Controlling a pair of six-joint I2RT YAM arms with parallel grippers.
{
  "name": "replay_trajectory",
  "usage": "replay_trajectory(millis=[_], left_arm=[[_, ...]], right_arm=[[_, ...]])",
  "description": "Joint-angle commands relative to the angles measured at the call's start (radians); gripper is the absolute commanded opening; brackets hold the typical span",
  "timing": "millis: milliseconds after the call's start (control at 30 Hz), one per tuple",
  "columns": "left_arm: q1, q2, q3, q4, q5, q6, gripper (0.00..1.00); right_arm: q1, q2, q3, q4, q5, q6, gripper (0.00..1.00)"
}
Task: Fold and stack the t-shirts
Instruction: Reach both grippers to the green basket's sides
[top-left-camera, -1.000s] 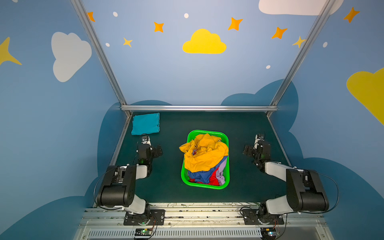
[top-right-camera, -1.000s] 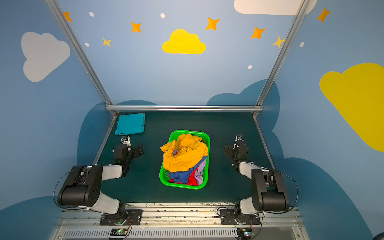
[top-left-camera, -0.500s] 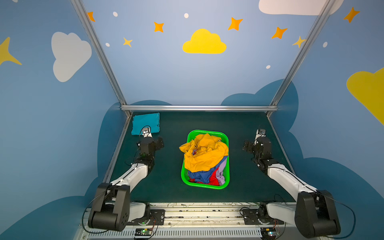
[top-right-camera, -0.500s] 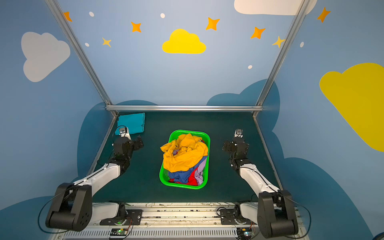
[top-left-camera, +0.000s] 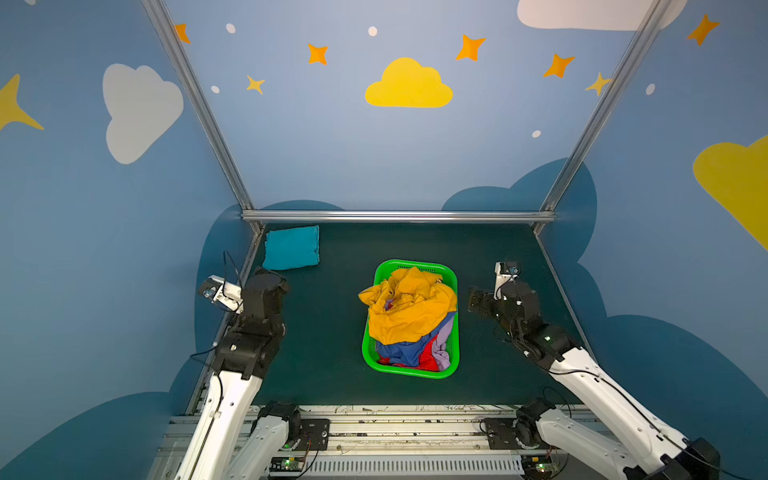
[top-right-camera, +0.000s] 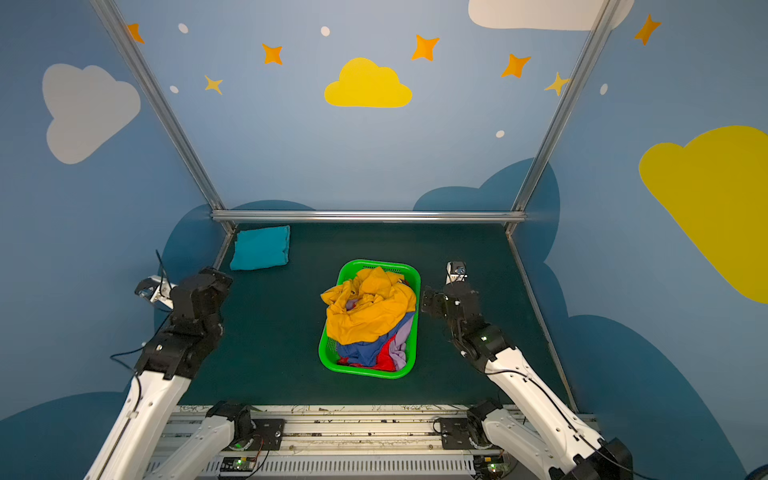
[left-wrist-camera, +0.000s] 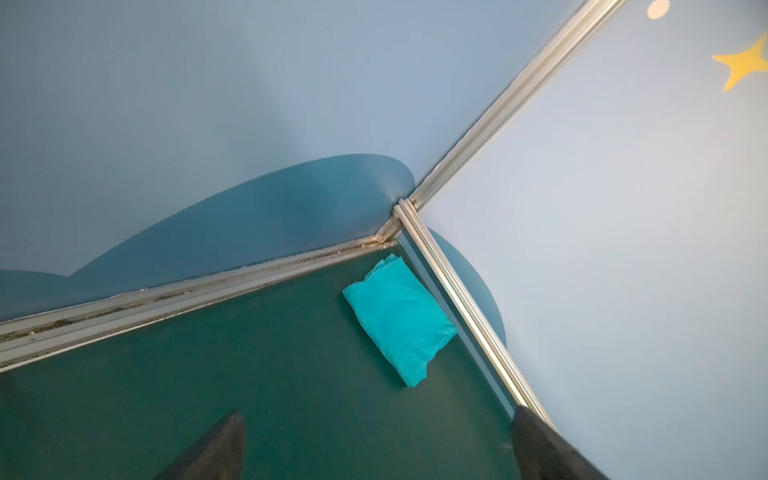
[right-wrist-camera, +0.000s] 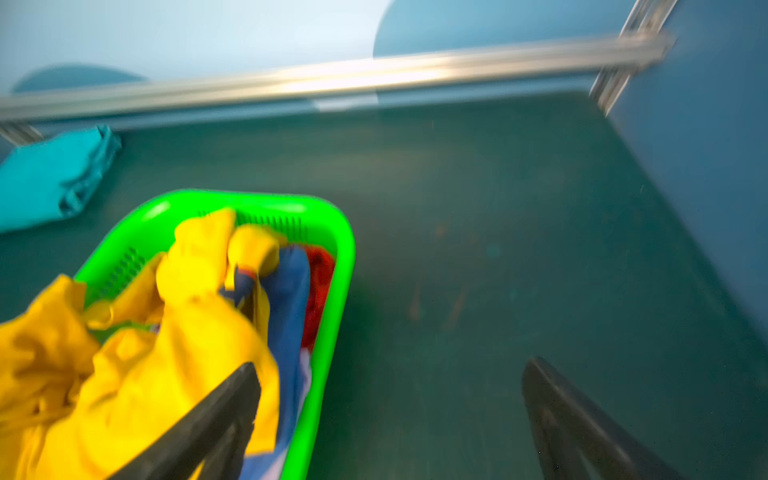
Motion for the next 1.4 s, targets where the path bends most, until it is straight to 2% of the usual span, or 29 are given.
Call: replay_trajectory(millis=[0, 67, 133, 200, 267, 300, 333, 467, 533, 600, 667, 767, 967, 1100, 1233, 1300, 1367], left_arm=[[-0.001, -0.053, -0.048, -0.140, 0.202, -0.018, 0.79], [-0.004, -0.061, -0.057, -0.239, 0.269, -0.050, 0.57], [-0.015, -0.065, -0.080, -0.274, 0.375, -0.049, 0.42], [-0.047, -0.082, -0.119, -0.276, 0.479, -0.062, 0.34], [-0.101, -0.115, -0.157, -0.284, 0.518, -0.107, 0.28], [-0.143, -0.133, -0.178, -0.293, 0.520, -0.136, 0.28], [-0.176, -0.153, -0.196, -0.305, 0.513, -0.167, 0.28], [-0.336, -0.204, -0.274, -0.332, 0.476, -0.277, 0.35], [-0.422, -0.193, -0.309, -0.316, 0.448, -0.322, 0.42], [-0.515, -0.156, -0.337, -0.271, 0.402, -0.357, 0.50], [-0.589, -0.101, -0.339, -0.221, 0.354, -0.376, 0.54], [-0.653, -0.003, -0.309, -0.137, 0.322, -0.367, 0.58], [-0.672, 0.169, -0.275, -0.010, 0.374, -0.341, 0.58], [-0.675, 0.227, -0.286, 0.067, 0.398, -0.350, 0.57], [-0.675, 0.262, -0.262, 0.115, 0.394, -0.328, 0.58], [-0.675, 0.291, -0.237, 0.132, 0.388, -0.309, 0.58], [-0.673, 0.342, -0.205, 0.158, 0.392, -0.285, 0.56]], right_arm=[[0.031, 0.041, 0.044, -0.176, -0.067, 0.071, 0.92], [0.058, 0.058, 0.052, -0.190, -0.136, 0.044, 0.78], [0.083, 0.056, 0.049, -0.191, -0.185, 0.029, 0.62], [0.097, 0.044, 0.041, -0.175, -0.229, 0.019, 0.44], [0.100, 0.034, 0.039, -0.162, -0.267, 0.014, 0.14], [0.100, 0.031, 0.040, -0.158, -0.268, 0.018, 0.06], [0.100, 0.030, 0.041, -0.150, -0.262, 0.027, 0.03], [0.091, 0.072, 0.074, -0.170, -0.231, 0.055, 0.07], [0.084, 0.113, 0.092, -0.178, -0.230, 0.065, 0.16], [0.070, 0.157, 0.110, -0.184, -0.251, 0.078, 0.32], [0.052, 0.198, 0.131, -0.200, -0.265, 0.092, 0.45], [0.024, 0.253, 0.152, -0.227, -0.268, 0.122, 0.54], [-0.021, 0.342, 0.144, -0.196, -0.306, 0.126, 0.52], [-0.030, 0.409, 0.159, -0.190, -0.325, 0.148, 0.52], [-0.037, 0.516, 0.232, -0.262, -0.374, 0.159, 0.53], [-0.047, 0.581, 0.290, -0.332, -0.412, 0.195, 0.52], [-0.054, 0.635, 0.314, -0.344, -0.453, 0.213, 0.45]])
